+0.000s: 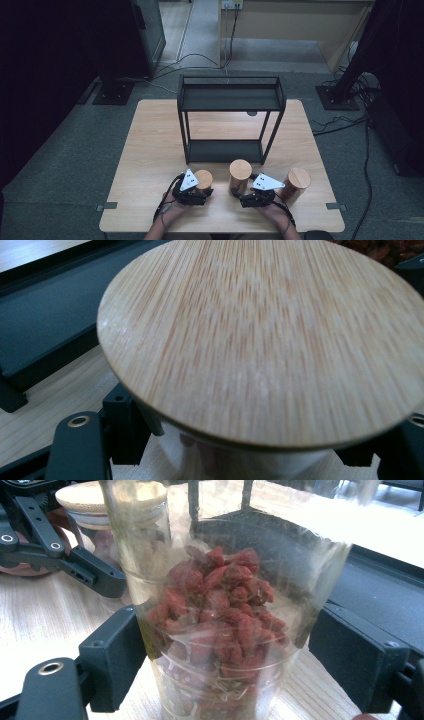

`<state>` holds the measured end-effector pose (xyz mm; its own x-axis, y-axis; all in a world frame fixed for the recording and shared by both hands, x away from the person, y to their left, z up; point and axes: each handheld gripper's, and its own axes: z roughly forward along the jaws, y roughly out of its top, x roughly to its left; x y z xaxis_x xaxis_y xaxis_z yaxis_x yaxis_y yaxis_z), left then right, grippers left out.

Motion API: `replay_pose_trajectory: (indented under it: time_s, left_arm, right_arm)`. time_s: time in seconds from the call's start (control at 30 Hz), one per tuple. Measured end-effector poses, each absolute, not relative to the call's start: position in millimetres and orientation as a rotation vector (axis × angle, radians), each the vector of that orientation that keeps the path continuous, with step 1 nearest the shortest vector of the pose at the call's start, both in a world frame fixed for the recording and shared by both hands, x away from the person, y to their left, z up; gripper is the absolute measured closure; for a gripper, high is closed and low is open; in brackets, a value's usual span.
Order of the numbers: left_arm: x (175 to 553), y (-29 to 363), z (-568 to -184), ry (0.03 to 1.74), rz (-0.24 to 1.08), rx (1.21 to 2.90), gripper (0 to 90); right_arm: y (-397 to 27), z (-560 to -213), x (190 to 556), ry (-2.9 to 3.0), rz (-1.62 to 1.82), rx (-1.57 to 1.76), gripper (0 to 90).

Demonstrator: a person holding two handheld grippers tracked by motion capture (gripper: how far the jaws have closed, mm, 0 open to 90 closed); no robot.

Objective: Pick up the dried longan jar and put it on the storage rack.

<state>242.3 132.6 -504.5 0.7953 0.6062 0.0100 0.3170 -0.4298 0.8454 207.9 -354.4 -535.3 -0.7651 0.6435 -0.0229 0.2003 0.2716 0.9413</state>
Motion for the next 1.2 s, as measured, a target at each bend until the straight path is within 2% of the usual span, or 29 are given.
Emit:
replay_pose_trajectory:
  time_s: [1.2]
  left_arm:
    - [251.9,133.3,-501.3,0.727,0.405,1.954,25.6]
  right_arm:
    - [-351.8,-536.4,203.4,2.122,1.484,0.769,16.9]
